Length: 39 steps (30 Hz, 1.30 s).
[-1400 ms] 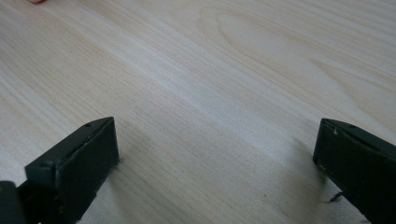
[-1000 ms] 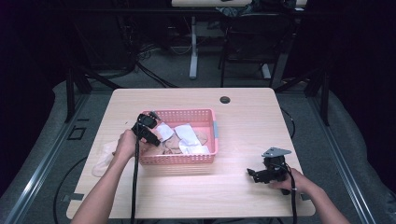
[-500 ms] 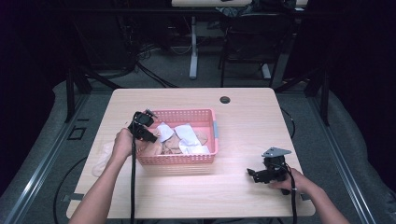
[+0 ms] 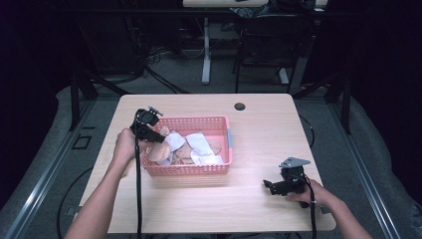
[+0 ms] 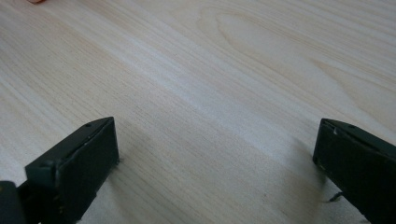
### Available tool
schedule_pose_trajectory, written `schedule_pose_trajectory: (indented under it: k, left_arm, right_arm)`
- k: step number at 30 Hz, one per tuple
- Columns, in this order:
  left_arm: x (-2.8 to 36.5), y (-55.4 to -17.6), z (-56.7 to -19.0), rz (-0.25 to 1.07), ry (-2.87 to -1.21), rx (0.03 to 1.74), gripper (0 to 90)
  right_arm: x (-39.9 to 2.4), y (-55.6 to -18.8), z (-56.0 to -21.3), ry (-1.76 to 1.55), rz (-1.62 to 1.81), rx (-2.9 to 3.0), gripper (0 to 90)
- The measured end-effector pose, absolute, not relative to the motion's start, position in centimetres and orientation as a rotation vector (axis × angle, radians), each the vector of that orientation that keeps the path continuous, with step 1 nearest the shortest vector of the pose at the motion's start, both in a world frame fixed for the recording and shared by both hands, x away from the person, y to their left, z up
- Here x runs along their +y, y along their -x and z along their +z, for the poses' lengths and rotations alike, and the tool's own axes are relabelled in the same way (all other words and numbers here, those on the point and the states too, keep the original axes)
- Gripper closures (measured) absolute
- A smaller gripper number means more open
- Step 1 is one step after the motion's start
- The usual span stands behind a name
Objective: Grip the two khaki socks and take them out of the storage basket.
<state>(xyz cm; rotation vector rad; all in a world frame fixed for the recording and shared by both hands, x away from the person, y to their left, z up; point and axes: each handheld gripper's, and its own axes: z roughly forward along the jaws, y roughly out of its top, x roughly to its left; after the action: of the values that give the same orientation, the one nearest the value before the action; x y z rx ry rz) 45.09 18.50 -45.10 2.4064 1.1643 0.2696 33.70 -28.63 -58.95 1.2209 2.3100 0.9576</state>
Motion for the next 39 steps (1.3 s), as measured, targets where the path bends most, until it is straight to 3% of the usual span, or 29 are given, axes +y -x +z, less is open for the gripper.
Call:
schedule_pose_trajectory:
  k: [18,39]
  left_arm:
    - [19.3,-45.1,-41.8,0.308,-2.377,1.142,78.4]
    - [24.2,-43.8,-38.6,0.384,-2.334,1.223,78.4]
  right_arm:
    - [-28.7,-33.7,-59.0,-1.218,0.967,2.313,0.0]
    - [-28.7,-33.8,-59.0,-1.216,0.964,2.315,0.0]
